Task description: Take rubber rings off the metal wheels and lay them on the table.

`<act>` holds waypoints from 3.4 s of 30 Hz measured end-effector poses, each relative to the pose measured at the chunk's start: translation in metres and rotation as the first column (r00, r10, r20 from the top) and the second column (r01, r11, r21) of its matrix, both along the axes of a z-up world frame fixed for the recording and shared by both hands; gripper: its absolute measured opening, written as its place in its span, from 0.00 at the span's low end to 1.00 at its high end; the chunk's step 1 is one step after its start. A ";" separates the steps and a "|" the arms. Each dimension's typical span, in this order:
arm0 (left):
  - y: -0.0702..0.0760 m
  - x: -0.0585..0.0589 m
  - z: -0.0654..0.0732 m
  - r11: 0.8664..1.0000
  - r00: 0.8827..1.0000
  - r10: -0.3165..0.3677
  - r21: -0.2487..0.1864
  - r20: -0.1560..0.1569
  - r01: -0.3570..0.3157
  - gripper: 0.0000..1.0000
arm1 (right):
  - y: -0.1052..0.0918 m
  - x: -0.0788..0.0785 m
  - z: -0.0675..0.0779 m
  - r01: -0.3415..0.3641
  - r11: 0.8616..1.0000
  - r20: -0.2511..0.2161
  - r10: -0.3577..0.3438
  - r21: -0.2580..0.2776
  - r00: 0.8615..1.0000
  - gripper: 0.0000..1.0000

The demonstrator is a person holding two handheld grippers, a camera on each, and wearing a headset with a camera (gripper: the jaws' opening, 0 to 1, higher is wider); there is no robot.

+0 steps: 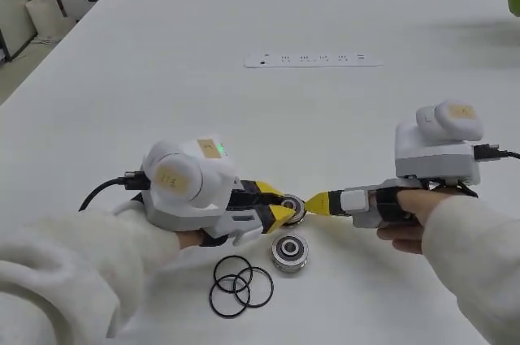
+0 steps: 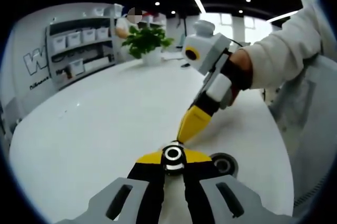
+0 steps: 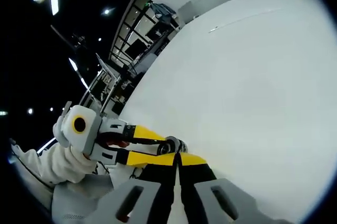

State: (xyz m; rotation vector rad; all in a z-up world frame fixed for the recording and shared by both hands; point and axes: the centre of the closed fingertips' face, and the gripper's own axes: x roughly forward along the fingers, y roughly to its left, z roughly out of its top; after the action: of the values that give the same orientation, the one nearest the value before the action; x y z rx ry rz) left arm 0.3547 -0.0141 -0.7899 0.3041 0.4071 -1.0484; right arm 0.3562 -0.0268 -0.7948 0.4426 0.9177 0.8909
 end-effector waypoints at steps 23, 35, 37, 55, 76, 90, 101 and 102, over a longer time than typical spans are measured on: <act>0.001 -0.001 0.000 1.000 1.000 0.016 -0.008 -0.005 -0.016 0.14 | 0.004 -0.001 0.003 -0.010 1.000 0.010 0.010 0.007 1.000 0.00; 0.002 -0.001 -0.001 1.000 1.000 0.021 -0.010 -0.005 -0.021 0.14 | 0.006 -0.001 0.004 -0.016 1.000 0.016 0.016 0.008 1.000 0.00; 0.002 -0.001 -0.001 1.000 1.000 0.022 -0.010 -0.005 -0.022 0.14 | 0.006 -0.001 0.004 -0.014 1.000 0.014 0.014 0.011 1.000 0.00; 0.001 -0.001 -0.001 1.000 1.000 0.025 -0.012 -0.004 -0.025 0.14 | 0.009 -0.003 0.007 -0.024 1.000 0.022 0.024 0.018 0.999 0.00; 0.001 -0.001 0.000 1.000 1.000 0.023 -0.017 0.000 -0.023 0.14 | 0.017 -0.006 0.013 -0.062 0.997 0.044 0.060 0.042 0.997 0.00; 0.001 0.002 0.001 0.998 0.998 0.045 -0.034 -0.033 -0.046 0.14 | 0.016 -0.003 0.019 -0.063 0.996 0.061 0.059 0.063 0.996 0.00; 0.002 0.000 0.001 1.000 0.999 0.031 -0.003 -0.022 -0.031 0.14 | 0.011 0.002 0.020 -0.038 0.997 0.066 0.034 0.064 0.997 0.00; 0.002 0.000 0.001 1.000 0.999 0.030 -0.002 -0.023 -0.030 0.14 | 0.010 0.002 0.020 -0.035 0.997 0.067 0.031 0.063 0.997 0.00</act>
State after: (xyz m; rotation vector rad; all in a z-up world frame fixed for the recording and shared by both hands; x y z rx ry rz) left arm 0.3543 -0.0118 -0.7891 0.2834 0.4299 -1.0240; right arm 0.3582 -0.0165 -0.7746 0.4512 0.8396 0.9614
